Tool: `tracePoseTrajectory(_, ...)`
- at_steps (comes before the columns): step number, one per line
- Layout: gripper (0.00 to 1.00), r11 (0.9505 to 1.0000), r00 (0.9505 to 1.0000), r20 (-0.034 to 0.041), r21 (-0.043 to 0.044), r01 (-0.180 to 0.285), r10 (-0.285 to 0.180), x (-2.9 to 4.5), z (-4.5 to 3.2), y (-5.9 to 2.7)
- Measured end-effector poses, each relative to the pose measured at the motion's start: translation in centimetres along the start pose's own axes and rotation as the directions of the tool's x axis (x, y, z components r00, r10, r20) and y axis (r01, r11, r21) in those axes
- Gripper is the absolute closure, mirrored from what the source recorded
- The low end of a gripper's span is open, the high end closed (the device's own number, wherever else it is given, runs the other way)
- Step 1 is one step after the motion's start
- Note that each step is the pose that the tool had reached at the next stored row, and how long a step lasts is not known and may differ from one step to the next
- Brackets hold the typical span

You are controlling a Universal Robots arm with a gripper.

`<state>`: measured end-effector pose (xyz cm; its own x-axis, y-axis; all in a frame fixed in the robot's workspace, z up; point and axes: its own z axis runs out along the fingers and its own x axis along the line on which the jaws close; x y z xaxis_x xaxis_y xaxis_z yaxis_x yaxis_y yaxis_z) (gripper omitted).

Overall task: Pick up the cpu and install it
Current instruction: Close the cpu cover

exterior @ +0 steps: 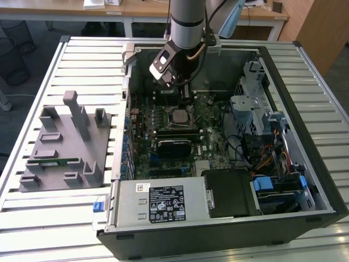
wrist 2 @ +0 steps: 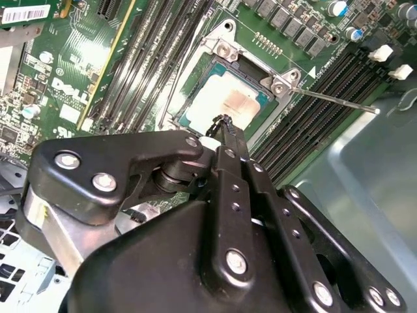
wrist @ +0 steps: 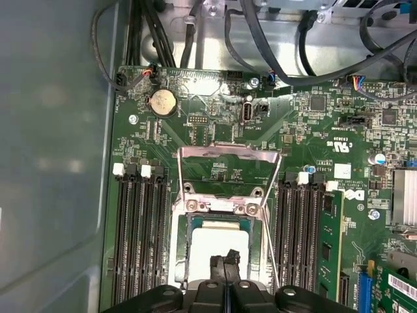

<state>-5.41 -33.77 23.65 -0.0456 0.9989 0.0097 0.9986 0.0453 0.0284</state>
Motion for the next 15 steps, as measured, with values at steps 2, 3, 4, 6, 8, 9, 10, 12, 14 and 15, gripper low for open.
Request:
tracePoseTrajectory(2, 0.89, 1.0, 1.0, -0.0001, 0.0, 0.0, 0.0, 0.0, -0.18, 0.01)
tracePoseTrajectory(3, 0.89, 1.0, 1.0, -0.0001, -0.0001, 0.0, 0.0, 0.0, -0.27, 0.01)
tracePoseTrajectory(4, 0.89, 1.0, 1.0, -0.0001, -0.0001, 0.0, 0.0, 0.0, -0.36, 0.01)
tracePoseTrajectory(6, 0.89, 1.0, 1.0, -0.0001, -0.0001, 0.0, 0.0, 0.01, -0.56, 0.02)
tracePoseTrajectory(8, 0.89, 1.0, 1.0, 0.0, 0.0003, 0.0, 0.0, 0.01, -0.7, 0.02)
tracePoseTrajectory(9, 0.89, 1.0, 1.0, -0.0001, 0.0005, 0.0, 0.0, 0.01, -0.79, 0.02)
tracePoseTrajectory(10, 0.89, 1.0, 1.0, 0.0, 0.0008, 0.0, 0.0, 0.01, -0.92, 0.03)
tracePoseTrajectory(12, 0.89, 1.0, 1.0, -0.0002, 0.0011, 0.0, 0.0, 0.02, -1.28, 0.04)
tracePoseTrajectory(14, 0.89, 1.0, 1.0, -0.0001, 0.0013, 0.0, 0.0, 0.02, -1.77, 0.05)
tracePoseTrajectory(15, 0.89, 1.0, 1.0, -0.0002, 0.0013, 0.0, 0.0, 0.02, -2.06, 0.06)
